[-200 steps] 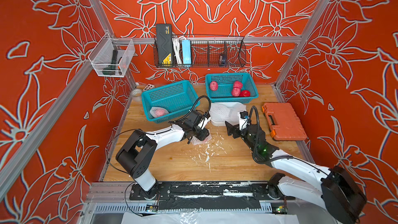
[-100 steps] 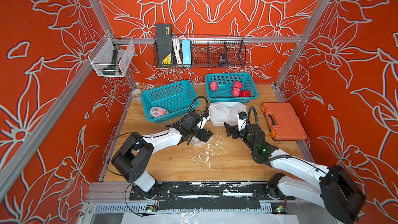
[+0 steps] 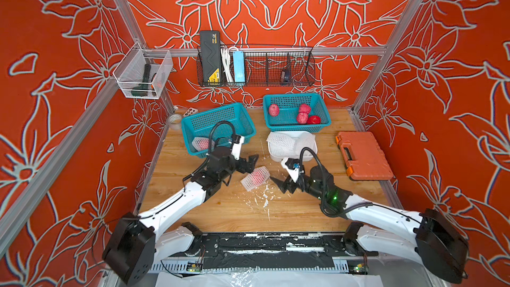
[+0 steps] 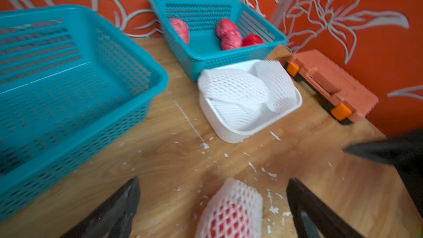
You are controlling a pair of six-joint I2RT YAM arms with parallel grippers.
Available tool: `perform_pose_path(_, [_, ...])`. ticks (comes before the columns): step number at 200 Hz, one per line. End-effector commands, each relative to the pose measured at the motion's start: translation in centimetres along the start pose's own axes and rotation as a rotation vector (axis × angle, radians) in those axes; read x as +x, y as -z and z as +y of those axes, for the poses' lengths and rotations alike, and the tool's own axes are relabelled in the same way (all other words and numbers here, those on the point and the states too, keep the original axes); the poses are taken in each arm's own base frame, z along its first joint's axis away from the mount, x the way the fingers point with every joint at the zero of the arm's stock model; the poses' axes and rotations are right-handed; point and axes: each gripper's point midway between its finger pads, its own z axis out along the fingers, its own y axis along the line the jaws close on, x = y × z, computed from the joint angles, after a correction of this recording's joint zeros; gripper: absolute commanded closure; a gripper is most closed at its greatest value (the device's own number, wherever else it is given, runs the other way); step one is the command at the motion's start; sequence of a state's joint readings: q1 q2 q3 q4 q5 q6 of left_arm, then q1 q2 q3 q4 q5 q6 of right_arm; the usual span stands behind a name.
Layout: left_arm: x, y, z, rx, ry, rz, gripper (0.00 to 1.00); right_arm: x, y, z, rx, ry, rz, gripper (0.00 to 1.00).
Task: Remove foam nets from apples
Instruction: Place the apple at the center of the board, then remove the foam net from the apple.
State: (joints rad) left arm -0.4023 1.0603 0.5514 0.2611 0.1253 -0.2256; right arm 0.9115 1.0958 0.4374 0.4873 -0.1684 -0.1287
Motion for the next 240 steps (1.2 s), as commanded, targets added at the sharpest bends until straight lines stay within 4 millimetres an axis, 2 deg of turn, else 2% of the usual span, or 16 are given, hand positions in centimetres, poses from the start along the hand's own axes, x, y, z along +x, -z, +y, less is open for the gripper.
perform_pose_path(1, [0.3,2.3,2.2,0.019,0.216,-0.074,0.03,-1.2,-1.1,4.0,-0.127,0.279,0.027,0.09])
perform_pose_path(25, [2.8,3.9,4.2,-0.020,0.299,-0.032,0.03,0.8,-3.0,7.2,-0.170,0.516,0.148,0.09])
perform_pose_path(37, [4.6,4.2,5.2,-0.055,0.339,0.007,0.03,1.8,-3.8,8.1,-0.170,0.631,0.212,0.08])
perform_pose_path(43, [5.6,4.4,5.7,-0.072,0.363,0.026,0.03,3.0,-4.4,8.7,-0.178,0.706,0.268,0.08])
perform_pose_path(53, [6.7,4.6,5.8,-0.054,0.390,0.045,0.03,4.2,-5.3,9.2,-0.172,0.797,0.327,0.08])
perform_pose_path(71, [7.6,4.8,6.0,-0.050,0.410,0.048,0.03,6.1,-6.8,9.7,-0.178,0.916,0.431,0.07])
perform_pose_path(86, [7.7,5.0,6.0,-0.048,0.409,0.034,0.02,6.5,-7.7,10.0,-0.191,0.973,0.462,0.07])
perform_pose_path(114, [7.8,5.3,6.0,-0.045,0.407,0.026,0.03,6.5,-9.2,9.4,-0.163,1.035,0.471,0.07])
perform_pose_path(149, [8.3,5.5,6.2,-0.052,0.406,0.026,0.03,8.1,-11.9,8.0,-0.074,1.135,0.509,0.08])
perform_pose_path(187, [7.8,5.8,6.1,-0.051,0.395,0.003,0.03,9.0,-13.7,6.3,-0.023,1.136,0.524,0.14])
perform_pose_path(215, [7.8,5.8,6.2,-0.053,0.391,-0.002,0.04,8.6,-14.7,5.4,0.024,1.134,0.511,0.26])
perform_pose_path(227, [7.8,5.8,6.2,-0.055,0.390,-0.005,0.04,8.3,-15.1,5.2,0.045,1.132,0.495,0.27])
perform_pose_path(240, [7.8,5.8,6.4,-0.061,0.390,-0.010,0.04,8.0,-15.3,5.0,0.060,1.116,0.481,0.39])
